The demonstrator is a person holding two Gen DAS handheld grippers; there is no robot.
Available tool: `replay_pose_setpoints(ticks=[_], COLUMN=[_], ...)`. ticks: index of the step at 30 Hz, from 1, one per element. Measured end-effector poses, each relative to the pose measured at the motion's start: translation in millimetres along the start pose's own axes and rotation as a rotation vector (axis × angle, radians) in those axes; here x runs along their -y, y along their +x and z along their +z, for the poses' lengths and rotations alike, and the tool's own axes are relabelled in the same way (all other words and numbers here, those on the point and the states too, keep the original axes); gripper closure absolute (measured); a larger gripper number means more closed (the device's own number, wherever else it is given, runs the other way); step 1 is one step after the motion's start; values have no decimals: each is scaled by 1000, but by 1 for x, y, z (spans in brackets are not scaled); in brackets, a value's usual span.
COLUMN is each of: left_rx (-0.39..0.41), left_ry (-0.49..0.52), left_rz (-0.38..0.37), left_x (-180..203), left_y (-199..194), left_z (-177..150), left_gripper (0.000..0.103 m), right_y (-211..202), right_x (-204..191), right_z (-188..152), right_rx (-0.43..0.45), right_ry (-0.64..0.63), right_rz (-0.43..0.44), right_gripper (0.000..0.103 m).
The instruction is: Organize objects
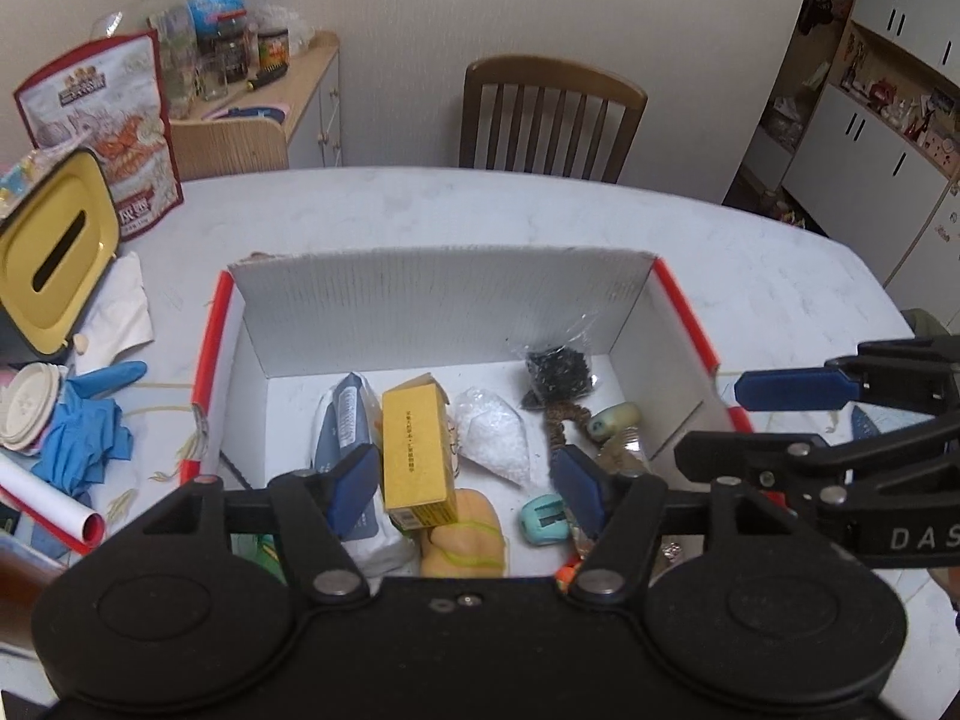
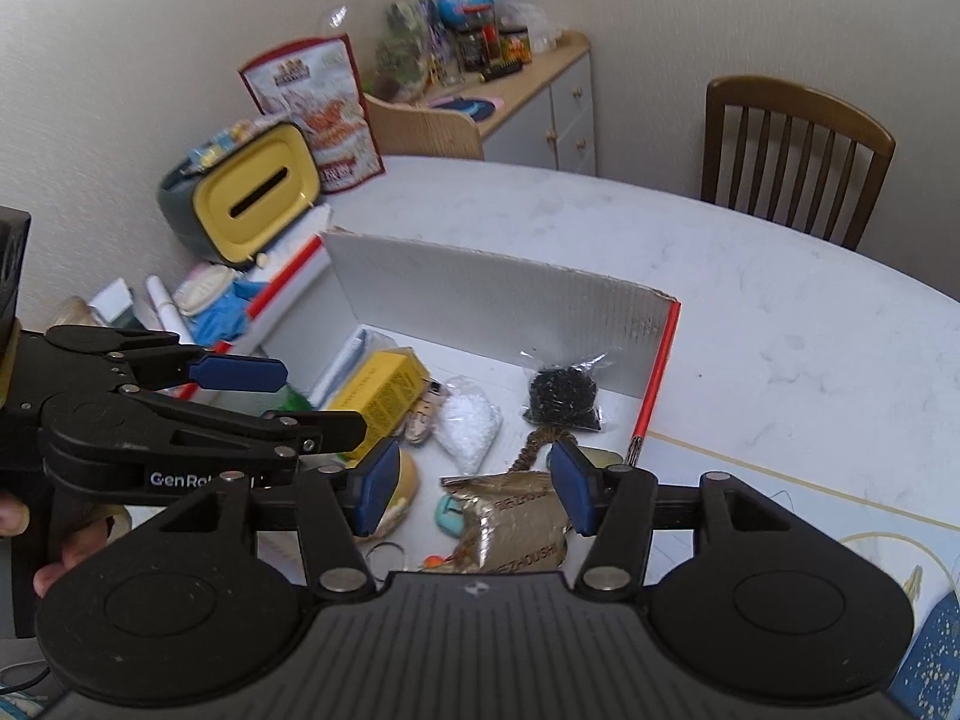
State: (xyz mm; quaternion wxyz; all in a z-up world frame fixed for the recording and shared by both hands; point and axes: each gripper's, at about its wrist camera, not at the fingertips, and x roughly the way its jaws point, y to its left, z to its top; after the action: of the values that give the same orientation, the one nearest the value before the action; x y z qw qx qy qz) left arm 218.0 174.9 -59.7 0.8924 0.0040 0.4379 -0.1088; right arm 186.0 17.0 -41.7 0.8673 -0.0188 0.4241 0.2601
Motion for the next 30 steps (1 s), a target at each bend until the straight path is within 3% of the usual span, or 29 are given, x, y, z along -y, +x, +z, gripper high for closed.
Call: replay_pose_setpoints(ticks=[9,13,26,30], left_rx=[73,92,146,145], left_ry=[0,-3,-3,-5], left_rz=[14,19,67,68], left_x=[8,10,16,16], left_y=[-37,-50,-79,-83], left_z=[-10,-15,-31,-37], left_gripper=[19,16,2,1], right_y=[-44,-57,-86,-94], right_x=[-10,-11,-10,-12], right_z=[-19,-26,-48,-55], right_rx=[88,120,204,234], right_ry=[-24,-26,-15,-18], right_rz=[51,56,36,33], right_gripper=[33,24,18,3])
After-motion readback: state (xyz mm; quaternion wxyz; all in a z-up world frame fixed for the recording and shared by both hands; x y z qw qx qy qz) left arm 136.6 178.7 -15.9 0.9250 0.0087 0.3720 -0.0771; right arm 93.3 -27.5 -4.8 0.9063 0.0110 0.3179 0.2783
